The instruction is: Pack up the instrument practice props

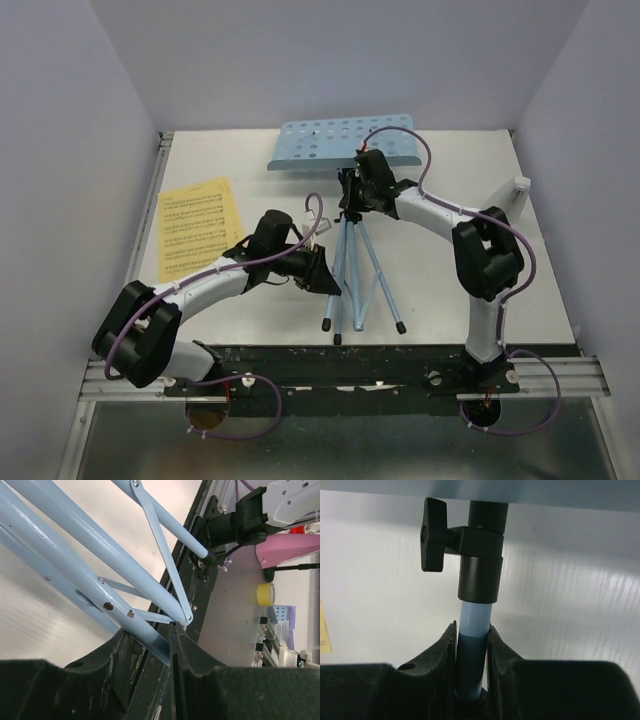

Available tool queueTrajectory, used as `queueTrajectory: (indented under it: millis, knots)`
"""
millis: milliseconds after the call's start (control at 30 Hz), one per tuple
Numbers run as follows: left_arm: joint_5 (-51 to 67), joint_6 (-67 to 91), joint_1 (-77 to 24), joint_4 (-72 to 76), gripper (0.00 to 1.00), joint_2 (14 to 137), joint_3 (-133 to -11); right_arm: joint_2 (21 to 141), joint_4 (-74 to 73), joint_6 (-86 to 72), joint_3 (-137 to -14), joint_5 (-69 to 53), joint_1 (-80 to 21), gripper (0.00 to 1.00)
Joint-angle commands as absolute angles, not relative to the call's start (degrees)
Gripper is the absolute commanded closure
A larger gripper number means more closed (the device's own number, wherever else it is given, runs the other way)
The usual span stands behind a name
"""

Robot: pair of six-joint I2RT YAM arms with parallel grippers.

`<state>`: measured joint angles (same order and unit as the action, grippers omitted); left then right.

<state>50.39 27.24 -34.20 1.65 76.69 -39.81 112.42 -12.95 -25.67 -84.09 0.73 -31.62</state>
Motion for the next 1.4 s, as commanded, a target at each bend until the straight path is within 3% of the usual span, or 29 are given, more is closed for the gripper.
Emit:
queueTrajectory:
  millis: [0, 200, 233, 300, 333, 400, 433, 600, 767, 833, 900, 933, 1367]
  knots:
    - [46.67, 12.48, -33.84, 14.59, 1.0, 77.6, -40.87, 114.87, -3.52, -20.74, -81.3, -7.47, -32.43, 1.0]
    - [42.81, 11.26, -33.66, 13.89, 1.0, 80.77, -40.61, 117.95, -3.43, -18.2, -82.79, -7.21, -31.99, 0.98]
    - [42.54, 10.29, -33.58, 13.28, 1.0, 81.29, -40.87, 118.21, -3.6, -17.58, -82.97, -7.03, -31.99, 0.85]
    - [42.45, 9.49, -33.22, 11.87, 1.0, 82.7, -41.57, 117.6, -4.04, -16.53, -82.88, -7.03, -31.91, 0.46]
    - [42.45, 9.32, -33.14, 11.69, 1.0, 83.58, -41.83, 117.16, -4.65, -15.57, -82.97, -8.08, -31.73, 0.31]
    - [42.63, 8.53, -33.13, 11.95, 1.0, 85.07, -41.84, 115.85, -7.28, -13.72, -83.23, -10.8, -31.29, 0.05]
    - [42.54, 8.44, -32.96, 12.56, 1.0, 85.6, -41.66, 115.14, -9.38, -13.19, -83.75, -12.64, -30.94, 0.0]
    - [41.49, 7.39, -33.13, 13.62, 1.0, 87.8, -43.06, 109.61, -20.72, -12.22, -83.59, -17.66, -29.62, 0.0]
    - [42.01, 4.75, -33.22, 9.68, 0.51, 90.08, -49.47, 102.32, -25.75, -13.27, -77.88, -15.13, -29.53, 0.0]
    - [41.05, 3.17, -33.22, 6.0, 0.38, 90.61, -52.54, 100.55, -26.19, -14.15, -75.77, -13.8, -29.53, 0.0]
    - [39.3, 1.77, -33.31, 1.69, 0.09, 90.97, -55.62, 99.76, -25.75, -15.29, -73.92, -14.06, -29.53, 0.0]
    - [38.59, 1.06, -33.22, -1.2, 0.01, 90.97, -56.85, 99.67, -25.49, -15.73, -73.57, -14.41, -29.53, 0.0]
    - [32.0, 3.07, -23.66, -10.45, 0.01, 79.99, -54.76, 107.13, -26.37, -11.78, -75.32, -10.71, -31.02, 0.0]
